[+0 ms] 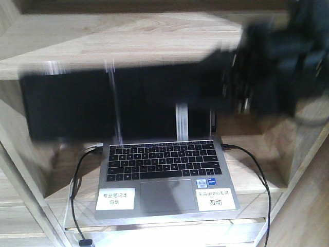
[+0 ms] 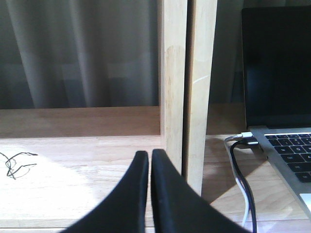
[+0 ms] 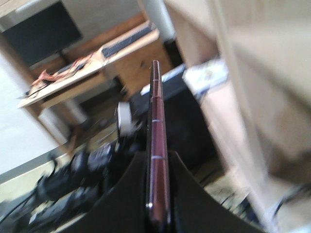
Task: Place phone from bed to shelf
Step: 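Raise the phone with the right gripper onto the upper shelf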
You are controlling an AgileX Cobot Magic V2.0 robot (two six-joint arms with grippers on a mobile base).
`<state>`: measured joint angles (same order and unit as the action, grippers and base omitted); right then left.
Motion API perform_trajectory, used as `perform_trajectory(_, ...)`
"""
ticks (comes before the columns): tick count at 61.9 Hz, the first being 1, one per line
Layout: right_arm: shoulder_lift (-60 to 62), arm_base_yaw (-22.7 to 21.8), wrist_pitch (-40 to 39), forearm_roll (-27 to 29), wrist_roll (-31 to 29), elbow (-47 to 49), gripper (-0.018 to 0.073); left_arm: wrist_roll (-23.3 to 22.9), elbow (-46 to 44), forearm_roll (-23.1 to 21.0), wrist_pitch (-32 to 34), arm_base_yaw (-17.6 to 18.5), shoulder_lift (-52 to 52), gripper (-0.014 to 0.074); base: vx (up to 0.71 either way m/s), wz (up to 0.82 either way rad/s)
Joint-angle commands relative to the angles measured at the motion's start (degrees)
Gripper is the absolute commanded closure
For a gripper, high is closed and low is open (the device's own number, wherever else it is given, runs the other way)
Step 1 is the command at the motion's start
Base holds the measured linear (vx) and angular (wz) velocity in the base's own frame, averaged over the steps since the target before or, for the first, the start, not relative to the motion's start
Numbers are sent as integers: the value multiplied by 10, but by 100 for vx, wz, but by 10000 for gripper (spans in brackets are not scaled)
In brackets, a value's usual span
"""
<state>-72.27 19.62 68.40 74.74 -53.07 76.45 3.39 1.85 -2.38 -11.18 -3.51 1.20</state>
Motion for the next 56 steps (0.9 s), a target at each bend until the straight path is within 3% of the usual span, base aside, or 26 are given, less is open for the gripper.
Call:
perform_trajectory(1,8,-1,-35,47,-5,67,561,0,4,-5,42,0,4,595,0,0)
perform_trajectory(38,-205,0,-58,47,24,396,561,0,4,-5,42,0,4,595,0,0)
perform_trajectory(44,-246,17,-72,45,29,440,561,0,4,-5,42,0,4,595,0,0)
perform_trajectory(56,-304,47,-115,-9,36,491,561,0,4,-5,42,0,4,595,0,0)
